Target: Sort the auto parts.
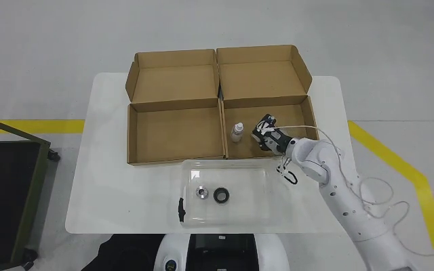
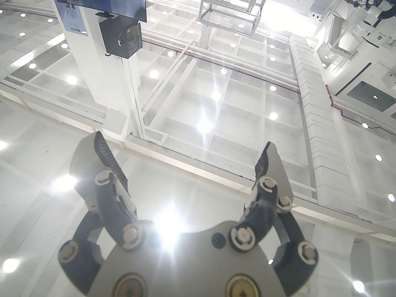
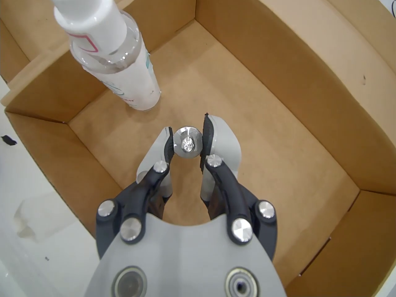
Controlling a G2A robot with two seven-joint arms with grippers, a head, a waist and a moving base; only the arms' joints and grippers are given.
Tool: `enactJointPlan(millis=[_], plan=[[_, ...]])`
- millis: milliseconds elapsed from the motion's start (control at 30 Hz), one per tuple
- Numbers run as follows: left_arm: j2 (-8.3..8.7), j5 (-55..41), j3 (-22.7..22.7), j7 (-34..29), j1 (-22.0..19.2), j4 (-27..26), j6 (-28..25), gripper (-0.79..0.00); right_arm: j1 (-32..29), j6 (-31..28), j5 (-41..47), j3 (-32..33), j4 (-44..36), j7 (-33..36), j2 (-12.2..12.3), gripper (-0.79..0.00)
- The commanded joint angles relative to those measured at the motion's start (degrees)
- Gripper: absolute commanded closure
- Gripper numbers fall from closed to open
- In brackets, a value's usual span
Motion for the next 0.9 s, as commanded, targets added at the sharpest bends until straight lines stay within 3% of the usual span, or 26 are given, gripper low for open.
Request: enactJointPlan(millis=[0,300,433,700,867], plan=[[0.00,0.0,0.0,0.0,0.0,0.0,0.0,-0.785,0.3,0.0,0.0,-0.2,0.2,0.1,-0.1,-0.265],[0.00,0.0,0.0,0.0,0.0,0.0,0.0,-0.785,0.5,0.1,-0.1,-0.1,-1.7,0.1,-0.2,-0.354],[0.00,0.0,0.0,0.0,0.0,0.0,0.0,-0.785,-1.9,-1.2,0.1,2.6,-7.2,-0.6,0.5,-0.388],[0.00,0.0,0.0,0.0,0.0,0.0,0.0,-0.785,-9.9,-5.0,0.6,8.9,-20.6,-1.0,2.1,-0.554],[0.00,0.0,0.0,0.0,0.0,0.0,0.0,-0.785,-14.8,-7.1,0.0,11.9,-27.4,-1.6,2.9,-0.610]])
